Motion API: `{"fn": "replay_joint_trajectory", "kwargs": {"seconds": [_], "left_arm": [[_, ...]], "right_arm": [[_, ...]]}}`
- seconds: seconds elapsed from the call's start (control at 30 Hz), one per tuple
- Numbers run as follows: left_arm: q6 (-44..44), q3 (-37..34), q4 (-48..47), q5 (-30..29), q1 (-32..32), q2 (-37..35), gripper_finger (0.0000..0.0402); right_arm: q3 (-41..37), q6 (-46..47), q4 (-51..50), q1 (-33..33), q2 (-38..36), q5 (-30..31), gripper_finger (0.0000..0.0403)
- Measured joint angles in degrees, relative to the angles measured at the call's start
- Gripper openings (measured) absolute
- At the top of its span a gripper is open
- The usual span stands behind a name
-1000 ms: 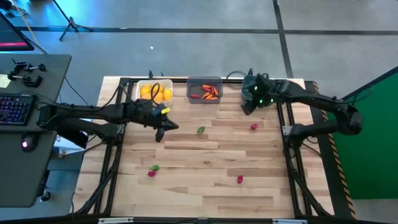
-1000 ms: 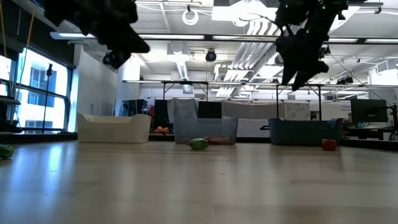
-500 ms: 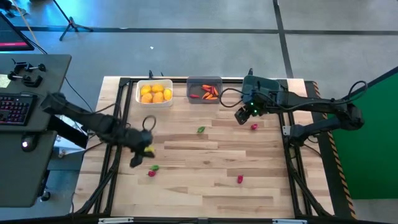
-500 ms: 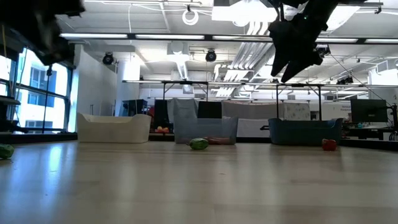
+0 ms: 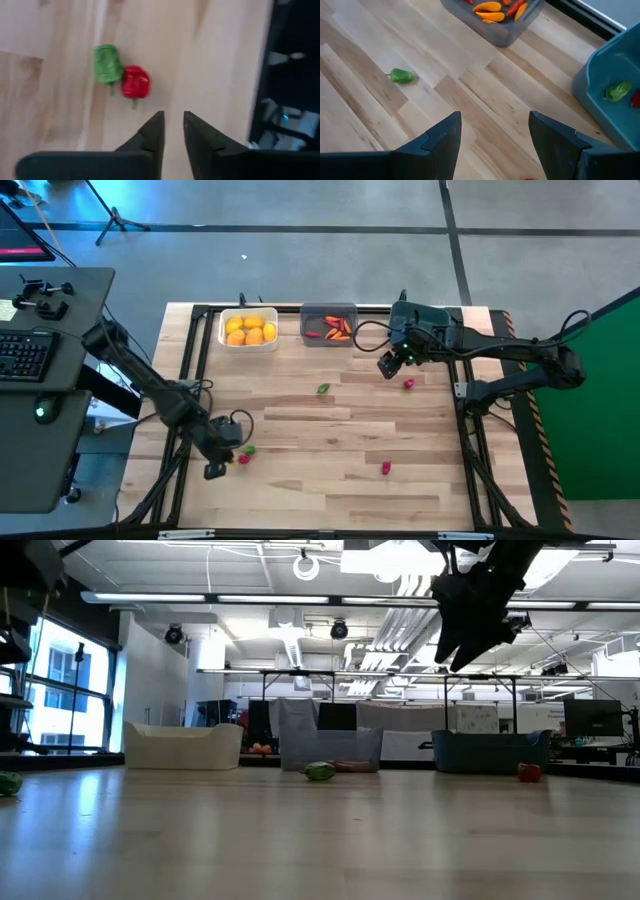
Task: Sort produce into baskets
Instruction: Put the bottom left red bell pepper into the blue bin
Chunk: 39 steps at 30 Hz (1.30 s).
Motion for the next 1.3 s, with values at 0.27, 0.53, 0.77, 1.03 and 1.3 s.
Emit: {"fn": "replay_joint_trajectory", "kwargs": {"seconds": [0.27, 0.53, 0.77, 1.03, 1.3], "left_arm": [[-0.8, 0.0, 2.1, -1.8, 0.7, 6.9, 0.0144], [2.4, 0.0, 1.9, -5.7, 0.7, 7.3, 0.0161], [7.5, 0.0, 1.6, -5.7, 0.5, 8.6, 0.0161], [12.1, 0.0, 4.0, -5.6, -0.3, 14.6, 0.0161], [11.1, 0.0, 7.5, -4.2, -0.3, 18.1, 0.0139]], "right_arm": [[0.0, -2.4, 0.4, -0.5, 0.0, 0.1, 0.0222], [0.0, -2.6, 0.4, -0.5, 0.0, 0.8, 0.0222], [0.0, -2.4, 0.4, -0.5, 0.0, 0.8, 0.0222], [0.0, -2.5, 0.4, -0.5, 0.0, 0.8, 0.0222], [0.0, -2.6, 0.4, -0.5, 0.0, 1.2, 0.0222]]}}
